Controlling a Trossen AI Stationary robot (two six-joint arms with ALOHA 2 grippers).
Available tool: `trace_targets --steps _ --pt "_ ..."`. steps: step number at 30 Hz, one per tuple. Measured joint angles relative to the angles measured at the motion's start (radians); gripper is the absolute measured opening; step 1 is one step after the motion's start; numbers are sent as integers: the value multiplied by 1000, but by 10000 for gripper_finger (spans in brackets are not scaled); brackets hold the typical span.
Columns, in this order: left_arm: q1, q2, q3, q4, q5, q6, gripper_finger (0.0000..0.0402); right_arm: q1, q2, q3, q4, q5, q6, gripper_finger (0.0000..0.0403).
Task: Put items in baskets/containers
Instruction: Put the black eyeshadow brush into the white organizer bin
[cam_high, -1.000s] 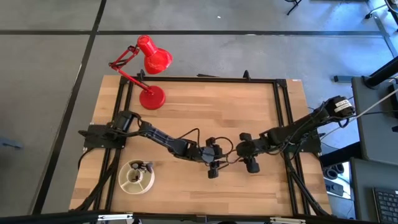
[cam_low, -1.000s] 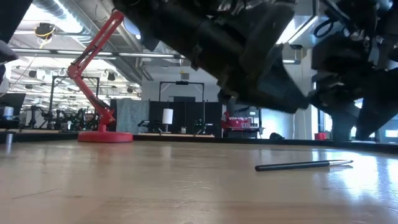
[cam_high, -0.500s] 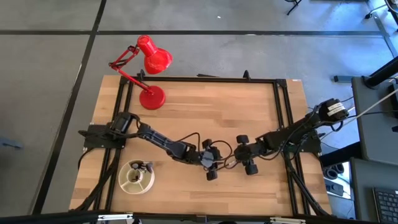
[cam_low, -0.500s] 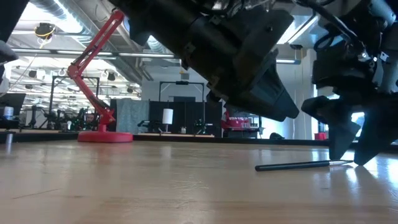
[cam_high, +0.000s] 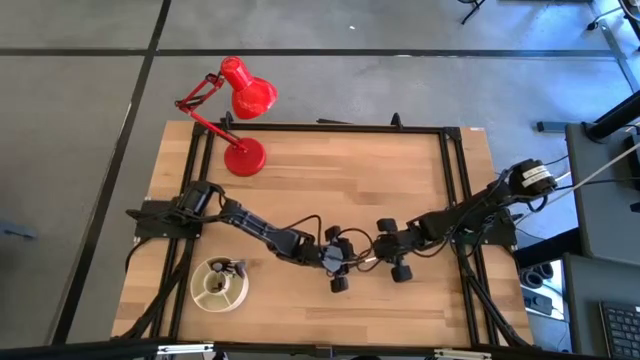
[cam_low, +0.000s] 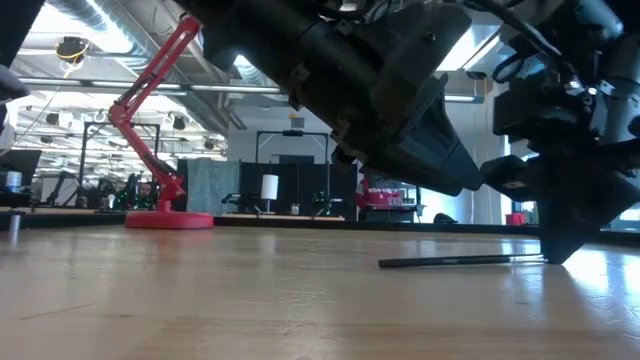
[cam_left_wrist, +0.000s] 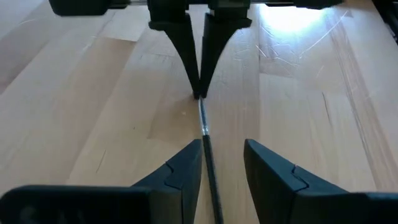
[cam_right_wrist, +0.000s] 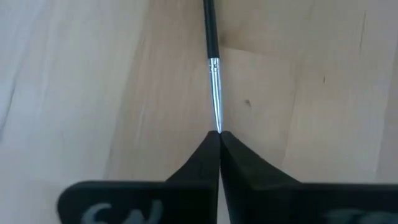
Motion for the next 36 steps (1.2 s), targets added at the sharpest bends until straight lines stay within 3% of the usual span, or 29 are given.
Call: trace_targets --steps 8,18,25,31,36 --pt "4 0 0 0 14 136 116 -36 -23 96 -10 -103 -2 3" --pt "25 -2 0 -14 262 88 116 -59 -24 156 -25 -85 -81 1" --pt "60 -2 0 -115 259 -8 92 -60 -23 160 -28 -1 -109 1" --pt "61 -2 0 -141 248 6 16 -58 -24 161 -25 5 -116 1" --pt "56 -2 -1 -149 172 7 15 -53 -28 159 15 72 -121 23"
